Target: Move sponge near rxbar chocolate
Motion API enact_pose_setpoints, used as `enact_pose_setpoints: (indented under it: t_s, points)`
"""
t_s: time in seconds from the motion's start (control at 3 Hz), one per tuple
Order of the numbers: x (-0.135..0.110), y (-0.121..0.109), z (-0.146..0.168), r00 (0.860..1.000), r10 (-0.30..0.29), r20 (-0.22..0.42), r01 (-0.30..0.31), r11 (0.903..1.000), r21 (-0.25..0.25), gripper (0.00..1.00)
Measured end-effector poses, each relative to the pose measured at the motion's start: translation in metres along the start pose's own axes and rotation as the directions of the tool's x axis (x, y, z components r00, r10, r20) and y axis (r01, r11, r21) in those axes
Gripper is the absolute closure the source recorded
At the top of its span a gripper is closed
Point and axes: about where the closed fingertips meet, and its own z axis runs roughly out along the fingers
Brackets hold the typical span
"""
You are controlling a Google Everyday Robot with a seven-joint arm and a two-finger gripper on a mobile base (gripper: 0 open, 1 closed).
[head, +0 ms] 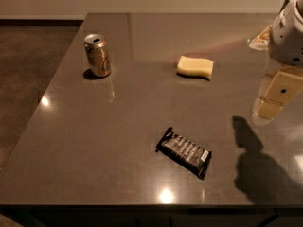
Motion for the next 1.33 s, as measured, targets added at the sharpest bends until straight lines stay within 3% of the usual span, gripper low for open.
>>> enact_pose_setpoints:
  t_s: [0.33, 0.67, 1.33]
  points:
    - [0.000, 0.000, 0.000, 1.000, 0.000, 0.000, 0.000, 1.0000, 0.000, 0.00]
    - [-0.005, -0.017, 0.007, 1.000, -0.019, 0.011, 0.019, 0.9993, -0.033, 0.00]
    - [-0.039, -0.093, 0.056, 0.997, -0.068, 0.047, 0.071, 0.9950, -0.070, 0.00]
